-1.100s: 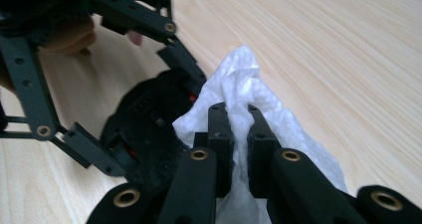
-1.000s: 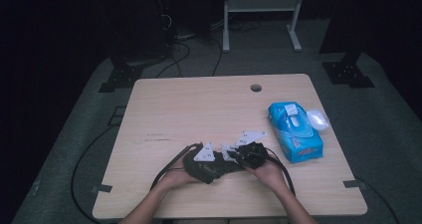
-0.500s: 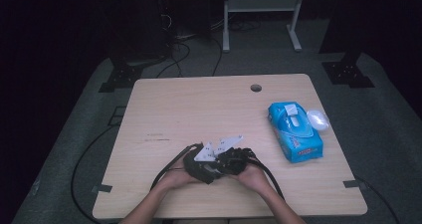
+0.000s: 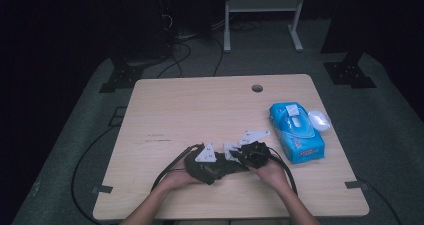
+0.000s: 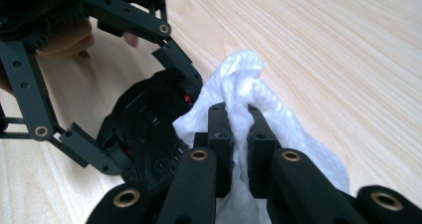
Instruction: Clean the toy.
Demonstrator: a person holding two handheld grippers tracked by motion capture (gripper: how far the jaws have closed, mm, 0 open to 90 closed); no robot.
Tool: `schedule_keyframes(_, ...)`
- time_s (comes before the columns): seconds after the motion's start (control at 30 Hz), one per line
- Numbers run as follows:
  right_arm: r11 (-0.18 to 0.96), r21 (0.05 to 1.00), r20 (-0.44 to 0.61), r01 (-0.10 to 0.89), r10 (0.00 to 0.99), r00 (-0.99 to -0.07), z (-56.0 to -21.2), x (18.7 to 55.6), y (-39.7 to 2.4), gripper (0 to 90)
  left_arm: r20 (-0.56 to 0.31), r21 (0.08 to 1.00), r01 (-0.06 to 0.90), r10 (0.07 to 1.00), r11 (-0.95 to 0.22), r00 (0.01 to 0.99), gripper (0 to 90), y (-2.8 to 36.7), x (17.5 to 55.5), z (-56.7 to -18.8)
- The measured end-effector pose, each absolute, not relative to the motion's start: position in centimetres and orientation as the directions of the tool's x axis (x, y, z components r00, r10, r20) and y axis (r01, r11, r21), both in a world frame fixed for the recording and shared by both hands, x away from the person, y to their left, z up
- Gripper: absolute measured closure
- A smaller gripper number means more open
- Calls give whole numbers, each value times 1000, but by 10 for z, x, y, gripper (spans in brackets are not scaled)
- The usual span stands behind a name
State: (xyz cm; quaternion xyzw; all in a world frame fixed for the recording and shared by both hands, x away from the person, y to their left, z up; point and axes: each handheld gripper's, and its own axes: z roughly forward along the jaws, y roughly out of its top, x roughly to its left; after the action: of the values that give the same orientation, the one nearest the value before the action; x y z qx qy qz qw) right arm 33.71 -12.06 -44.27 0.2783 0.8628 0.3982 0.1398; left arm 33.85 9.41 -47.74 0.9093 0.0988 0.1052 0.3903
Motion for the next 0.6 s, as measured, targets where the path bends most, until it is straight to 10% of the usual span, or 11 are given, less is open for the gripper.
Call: schedule_keyframes(0.6, 557, 765, -10, 323, 513, -859, -452, 312, -112, 843, 111, 734, 103, 268, -671, 957, 242, 96, 338, -478)
